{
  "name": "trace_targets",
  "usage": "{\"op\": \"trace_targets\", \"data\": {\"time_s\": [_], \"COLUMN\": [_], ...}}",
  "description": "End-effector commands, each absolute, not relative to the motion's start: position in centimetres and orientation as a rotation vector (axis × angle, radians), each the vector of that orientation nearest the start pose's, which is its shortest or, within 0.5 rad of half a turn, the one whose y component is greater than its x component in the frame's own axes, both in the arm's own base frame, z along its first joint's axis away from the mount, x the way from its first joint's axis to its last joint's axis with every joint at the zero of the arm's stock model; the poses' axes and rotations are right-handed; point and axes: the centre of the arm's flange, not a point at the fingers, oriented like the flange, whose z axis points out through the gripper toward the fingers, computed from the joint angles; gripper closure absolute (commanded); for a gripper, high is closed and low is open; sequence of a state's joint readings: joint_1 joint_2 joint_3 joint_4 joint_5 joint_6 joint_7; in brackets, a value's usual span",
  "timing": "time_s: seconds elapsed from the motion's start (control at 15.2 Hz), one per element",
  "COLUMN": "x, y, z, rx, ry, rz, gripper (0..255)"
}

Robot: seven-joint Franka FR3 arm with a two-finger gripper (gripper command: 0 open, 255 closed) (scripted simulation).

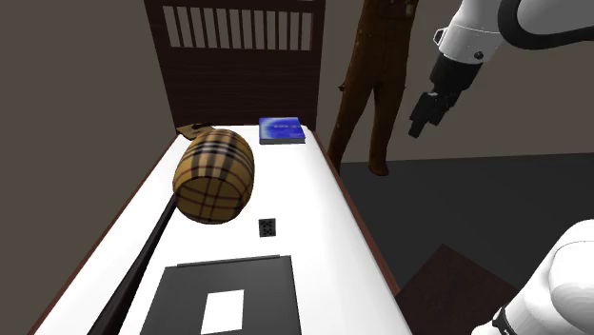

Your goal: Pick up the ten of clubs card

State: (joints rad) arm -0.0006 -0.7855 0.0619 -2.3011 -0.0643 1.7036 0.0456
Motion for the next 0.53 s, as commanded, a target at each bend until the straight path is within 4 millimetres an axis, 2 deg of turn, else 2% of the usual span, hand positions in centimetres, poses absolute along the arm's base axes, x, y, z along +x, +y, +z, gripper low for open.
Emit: {"op": "trace_targets", "data": {"time_s": [0.0, 0.46], "x": [32.0, 40.3], "y": [2.1, 6.5], "z": [63.0, 58.5], "rx": [-3.226, -3.178], "ry": [-0.007, 0.112], "rz": [-0.310, -0.052], "gripper": [0, 0]}}
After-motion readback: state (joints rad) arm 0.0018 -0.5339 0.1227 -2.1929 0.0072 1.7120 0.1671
